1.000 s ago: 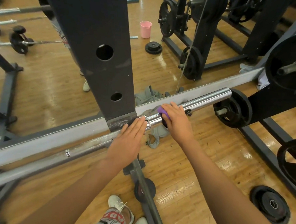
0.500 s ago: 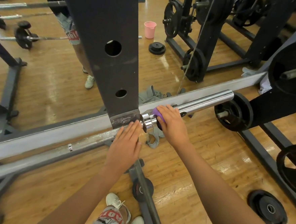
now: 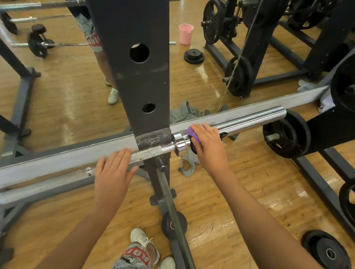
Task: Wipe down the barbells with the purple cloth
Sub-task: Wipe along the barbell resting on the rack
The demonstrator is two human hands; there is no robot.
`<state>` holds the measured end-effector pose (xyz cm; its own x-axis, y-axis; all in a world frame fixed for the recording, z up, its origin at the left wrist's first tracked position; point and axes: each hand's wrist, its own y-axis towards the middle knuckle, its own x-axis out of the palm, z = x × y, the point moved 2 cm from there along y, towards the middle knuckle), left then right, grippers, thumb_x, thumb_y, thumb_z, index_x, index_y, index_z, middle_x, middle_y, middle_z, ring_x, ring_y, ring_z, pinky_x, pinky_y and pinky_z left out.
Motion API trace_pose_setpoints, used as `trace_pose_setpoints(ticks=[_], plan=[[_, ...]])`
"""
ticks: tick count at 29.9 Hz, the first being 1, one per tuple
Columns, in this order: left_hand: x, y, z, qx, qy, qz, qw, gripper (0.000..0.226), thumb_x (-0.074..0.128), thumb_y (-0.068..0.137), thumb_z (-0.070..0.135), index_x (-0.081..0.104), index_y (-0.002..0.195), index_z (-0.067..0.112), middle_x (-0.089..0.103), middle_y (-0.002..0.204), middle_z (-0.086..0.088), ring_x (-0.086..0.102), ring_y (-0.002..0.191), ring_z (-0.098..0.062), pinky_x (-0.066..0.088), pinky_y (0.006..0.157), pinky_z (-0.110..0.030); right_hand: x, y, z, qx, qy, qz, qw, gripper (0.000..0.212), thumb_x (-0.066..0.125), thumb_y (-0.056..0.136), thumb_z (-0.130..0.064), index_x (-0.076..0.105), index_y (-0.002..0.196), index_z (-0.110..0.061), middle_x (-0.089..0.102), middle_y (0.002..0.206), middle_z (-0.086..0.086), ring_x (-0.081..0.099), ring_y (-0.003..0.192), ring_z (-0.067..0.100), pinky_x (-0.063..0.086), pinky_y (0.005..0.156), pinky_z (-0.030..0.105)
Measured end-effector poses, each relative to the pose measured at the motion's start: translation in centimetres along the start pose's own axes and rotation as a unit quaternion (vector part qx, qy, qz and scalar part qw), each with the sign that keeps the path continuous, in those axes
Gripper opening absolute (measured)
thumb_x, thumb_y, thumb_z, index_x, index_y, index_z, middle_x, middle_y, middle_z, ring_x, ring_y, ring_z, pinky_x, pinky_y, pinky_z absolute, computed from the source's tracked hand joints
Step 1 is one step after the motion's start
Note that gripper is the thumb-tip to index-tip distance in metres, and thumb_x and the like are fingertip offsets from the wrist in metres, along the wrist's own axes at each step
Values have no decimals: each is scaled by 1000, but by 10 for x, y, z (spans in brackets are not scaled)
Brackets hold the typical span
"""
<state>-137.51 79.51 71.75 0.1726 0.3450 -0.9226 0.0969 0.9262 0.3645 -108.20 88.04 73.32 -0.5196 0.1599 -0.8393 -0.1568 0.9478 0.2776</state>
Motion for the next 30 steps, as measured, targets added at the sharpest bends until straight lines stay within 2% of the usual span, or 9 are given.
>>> trace_pose_setpoints(ticks=[4, 11, 16, 20, 23, 26, 28, 30], plan=[[2, 6, -1, -12, -18, 14, 1000, 43, 42, 102, 39, 62, 130, 13, 67, 117, -2, 60, 106, -26, 38, 95, -45, -1, 0, 0, -3, 3, -2, 1000, 40, 45, 108, -27, 51, 146, -18, 54, 147, -1, 35, 146, 21, 18, 125, 46], [6, 9, -3, -22, -37, 1, 999, 41, 40, 101, 41, 63, 126, 17, 66, 111, 2, 59, 100, -25, 33, 91, -44, -12, 6, 3, -36, 9, -30, 999, 39, 45, 108, -26, 51, 146, -18, 54, 147, -1, 36, 145, 22, 6, 122, 34], [1, 9, -3, -38, -84, 1, 996, 41, 44, 100, 39, 64, 127, 14, 67, 116, -2, 60, 108, -25, 32, 96, -44, -7, 3, -6, -22, 12, -9, 1000, 36, 46, 108, -23, 53, 142, -16, 56, 143, 0, 36, 145, 25, 10, 123, 41], [-9, 10, 33, 44, -122, 13, 992, 37, 43, 101, 22, 63, 131, 11, 62, 133, -3, 57, 123, -22, 36, 109, -47, -8, 3, -4, -29, 11, -9, 999, 37, 44, 108, -26, 54, 142, -16, 56, 143, -1, 36, 145, 25, 9, 122, 40], [-13, 19, 81, 107, -139, -26, 984, 45, 40, 103, 24, 51, 145, 13, 51, 150, 0, 44, 139, -17, 25, 120, -40, -9, 4, -3, -31, 8, -17, 999, 39, 42, 108, -28, 53, 143, -16, 56, 144, -1, 36, 146, 26, 10, 122, 40], [-1, 32, 123, 136, -86, -99, 982, 54, 29, 108, 29, 26, 158, 11, 21, 166, -5, 16, 154, -19, 16, 125, -42, -7, 2, -2, -37, 8, -13, 999, 40, 43, 108, -28, 53, 144, -15, 55, 145, 0, 36, 146, 27, 11, 122, 41], [9, 38, 133, 125, -37, -128, 983, 58, 27, 109, 32, 8, 159, 9, 2, 168, -8, 0, 155, -21, 6, 126, -41, -6, 3, -1, -34, 0, -12, 999, 40, 45, 107, -28, 52, 144, -15, 55, 146, 0, 36, 146, 27, 13, 122, 42], [15, 41, 134, 122, -2, -122, 985, 62, 33, 108, 32, 5, 158, 7, -1, 167, -10, 0, 155, -23, 4, 124, -40, -6, 4, 0, -29, -3, -14, 999, 41, 45, 107, -28, 52, 145, -15, 54, 147, 1, 36, 147, 26, 14, 122, 41]])
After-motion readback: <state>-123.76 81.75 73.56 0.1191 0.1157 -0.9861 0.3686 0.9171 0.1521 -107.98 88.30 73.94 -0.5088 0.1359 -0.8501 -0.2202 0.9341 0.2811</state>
